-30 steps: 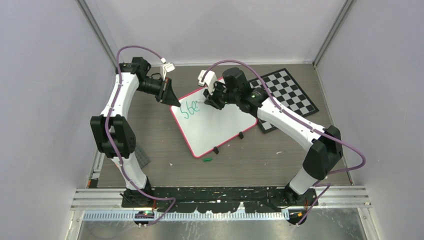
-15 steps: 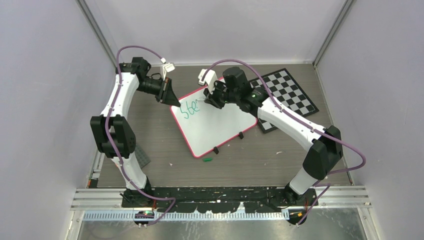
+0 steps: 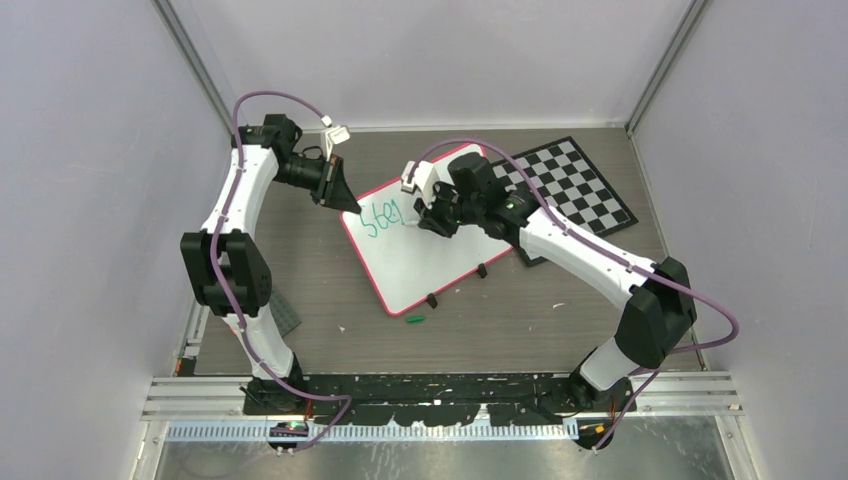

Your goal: Write a sentence on the whiteboard

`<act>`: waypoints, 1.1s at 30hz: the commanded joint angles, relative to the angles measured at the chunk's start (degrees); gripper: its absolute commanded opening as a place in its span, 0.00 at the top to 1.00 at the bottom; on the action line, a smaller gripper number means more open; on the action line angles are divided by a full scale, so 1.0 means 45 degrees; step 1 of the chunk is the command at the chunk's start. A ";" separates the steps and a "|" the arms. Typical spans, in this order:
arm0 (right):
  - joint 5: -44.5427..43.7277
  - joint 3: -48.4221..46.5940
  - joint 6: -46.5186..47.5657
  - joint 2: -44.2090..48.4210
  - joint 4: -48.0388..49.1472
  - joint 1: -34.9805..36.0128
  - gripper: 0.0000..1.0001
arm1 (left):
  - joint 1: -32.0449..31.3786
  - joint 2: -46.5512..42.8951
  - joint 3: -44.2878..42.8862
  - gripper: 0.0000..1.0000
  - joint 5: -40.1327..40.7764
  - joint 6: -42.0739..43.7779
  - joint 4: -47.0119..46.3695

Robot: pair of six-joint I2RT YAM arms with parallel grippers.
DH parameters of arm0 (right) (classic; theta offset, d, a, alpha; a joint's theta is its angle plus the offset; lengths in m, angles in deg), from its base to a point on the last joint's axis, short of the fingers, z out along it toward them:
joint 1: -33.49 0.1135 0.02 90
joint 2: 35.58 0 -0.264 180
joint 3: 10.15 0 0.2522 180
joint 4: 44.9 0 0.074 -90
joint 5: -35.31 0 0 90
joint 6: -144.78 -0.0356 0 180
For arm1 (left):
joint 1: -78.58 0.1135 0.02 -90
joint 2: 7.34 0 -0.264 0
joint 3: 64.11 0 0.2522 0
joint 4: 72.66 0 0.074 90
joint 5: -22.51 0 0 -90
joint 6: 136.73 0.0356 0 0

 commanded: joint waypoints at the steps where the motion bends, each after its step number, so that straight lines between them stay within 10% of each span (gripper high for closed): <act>1: -0.0070 0.0201 -0.0134 0.0387 0.0055 0.0190 1.00 | -0.0413 0.0019 0.0277 1.00 0.0161 0.0041 0.0216; 33: 0.0320 -0.1961 -0.0651 -0.0293 0.0346 -0.0181 1.00 | -0.0435 0.0136 0.0016 1.00 0.0229 0.0284 0.0412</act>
